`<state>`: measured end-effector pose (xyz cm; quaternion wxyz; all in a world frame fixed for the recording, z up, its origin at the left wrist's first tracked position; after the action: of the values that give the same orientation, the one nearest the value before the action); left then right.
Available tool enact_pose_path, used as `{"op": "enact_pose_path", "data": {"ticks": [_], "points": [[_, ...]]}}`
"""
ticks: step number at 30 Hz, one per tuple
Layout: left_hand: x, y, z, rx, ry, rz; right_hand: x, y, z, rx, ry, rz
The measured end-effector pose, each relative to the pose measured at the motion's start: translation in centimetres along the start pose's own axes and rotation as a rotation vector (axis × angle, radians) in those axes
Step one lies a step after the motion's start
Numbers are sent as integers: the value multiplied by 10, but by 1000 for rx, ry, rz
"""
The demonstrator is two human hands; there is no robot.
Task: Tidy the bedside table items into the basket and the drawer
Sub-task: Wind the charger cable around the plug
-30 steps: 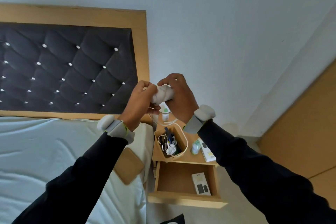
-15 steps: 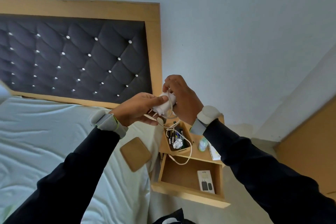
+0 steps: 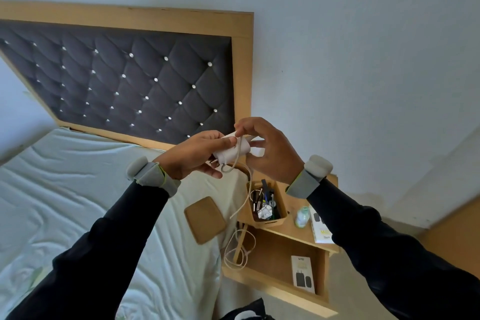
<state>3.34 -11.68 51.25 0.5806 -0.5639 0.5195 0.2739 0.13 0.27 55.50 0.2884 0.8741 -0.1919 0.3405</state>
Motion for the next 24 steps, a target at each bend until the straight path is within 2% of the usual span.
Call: {"op": "enact_pose_path", "data": {"ticks": [4, 9, 11, 13, 15, 17, 20, 24], "points": [[-2, -2, -7, -21, -3, 5, -3, 2, -3, -18, 110, 16], [0, -3, -21, -111, -21, 43, -21, -11, -34, -341, 146, 132], [-4, -1, -18, -120, -88, 113, -34, -10, -23, -298, 248, 217], [-11, 1, -14, -137, -144, 189, -43, -5, 5, -160, 439, 268], [-17, 4, -12, -167, -172, 243, -47, -4, 31, -45, 532, 295], [-21, 6, -11, -191, -186, 273, -48, -3, 47, 19, 532, 295], [-24, 9, -8, -217, -192, 291, -44, -4, 53, 9, 532, 262], [-23, 11, -9, -230, -240, 303, -37, -9, 49, -29, 356, 246]]}}
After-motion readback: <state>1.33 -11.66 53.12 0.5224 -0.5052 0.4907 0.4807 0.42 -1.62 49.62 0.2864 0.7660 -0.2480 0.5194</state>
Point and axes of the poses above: each hand's wrist, its own y-axis towards the middle knuckle, its own z-axis out of the palm, x = y × z, the point moved 10 cm from there along y, towards the middle knuckle, and after that the axes turned 13 degrees about x, right-handed, at the moved point
